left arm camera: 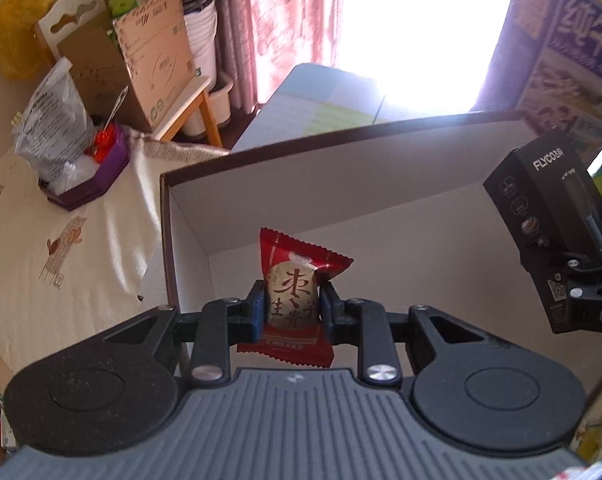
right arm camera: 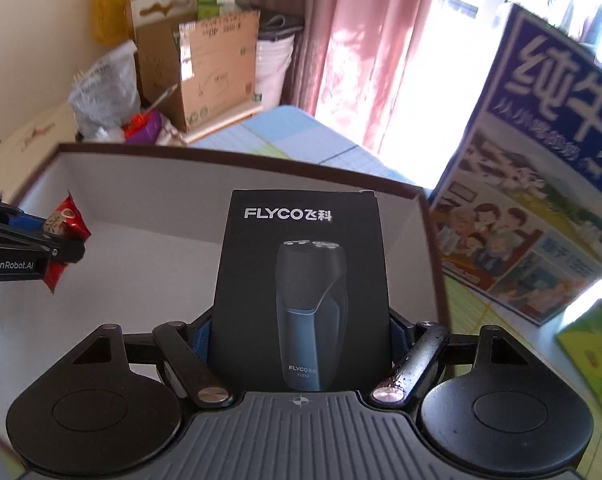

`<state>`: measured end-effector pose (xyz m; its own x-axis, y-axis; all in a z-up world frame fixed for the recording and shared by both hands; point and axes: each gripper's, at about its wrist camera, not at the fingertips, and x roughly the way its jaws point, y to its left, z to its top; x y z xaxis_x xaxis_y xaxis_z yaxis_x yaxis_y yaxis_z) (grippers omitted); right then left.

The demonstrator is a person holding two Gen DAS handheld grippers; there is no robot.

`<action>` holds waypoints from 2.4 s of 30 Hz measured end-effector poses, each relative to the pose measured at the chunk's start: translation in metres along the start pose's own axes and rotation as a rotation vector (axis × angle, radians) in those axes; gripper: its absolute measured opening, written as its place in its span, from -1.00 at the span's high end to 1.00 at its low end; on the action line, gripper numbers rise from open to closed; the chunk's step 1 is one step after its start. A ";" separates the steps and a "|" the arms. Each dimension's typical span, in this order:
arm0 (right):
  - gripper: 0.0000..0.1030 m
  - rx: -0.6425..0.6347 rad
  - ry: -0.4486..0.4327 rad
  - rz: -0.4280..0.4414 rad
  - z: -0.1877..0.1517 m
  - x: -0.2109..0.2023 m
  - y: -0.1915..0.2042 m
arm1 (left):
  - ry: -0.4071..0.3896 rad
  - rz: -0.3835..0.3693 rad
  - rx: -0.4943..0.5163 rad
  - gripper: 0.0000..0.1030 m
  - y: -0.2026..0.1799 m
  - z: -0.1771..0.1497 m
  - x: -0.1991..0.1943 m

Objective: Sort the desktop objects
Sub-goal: 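Carry the red packet and black box with both grippers over the brown box, then open the left gripper dropping the red packet while the right releases the black box inside, then withdraw both grippers from the brown box back toward the remaining items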

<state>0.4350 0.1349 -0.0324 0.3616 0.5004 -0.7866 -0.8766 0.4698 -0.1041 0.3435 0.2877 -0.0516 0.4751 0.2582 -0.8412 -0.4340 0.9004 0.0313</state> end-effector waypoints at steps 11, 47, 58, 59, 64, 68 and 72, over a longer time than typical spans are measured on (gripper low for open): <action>-0.48 -0.102 0.067 -0.071 0.000 0.038 -0.001 | 0.049 0.048 0.051 0.55 -0.016 0.015 0.041; -0.95 0.071 -0.185 0.044 -0.040 -0.075 0.005 | -0.135 -0.036 0.119 -0.64 -0.027 -0.015 -0.060; -0.96 0.198 -0.246 0.082 -0.077 -0.137 0.018 | -0.224 -0.013 0.082 -0.76 -0.011 -0.059 -0.135; -0.96 0.217 -0.251 0.089 -0.081 -0.143 0.019 | -0.234 -0.009 0.084 -0.79 -0.010 -0.064 -0.141; -0.96 0.277 -0.274 0.093 -0.102 -0.171 0.028 | -0.251 0.000 0.078 -0.83 -0.007 -0.088 -0.167; -0.96 0.275 -0.289 0.091 -0.115 -0.191 0.038 | -0.253 -0.004 0.067 -0.83 -0.004 -0.107 -0.184; -0.96 0.276 -0.301 0.086 -0.126 -0.210 0.046 | -0.256 -0.015 0.063 -0.83 -0.004 -0.124 -0.199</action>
<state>0.2784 -0.0400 0.0512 0.4038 0.7173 -0.5678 -0.8044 0.5740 0.1529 0.1557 0.1896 0.0490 0.6627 0.3182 -0.6780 -0.3814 0.9225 0.0602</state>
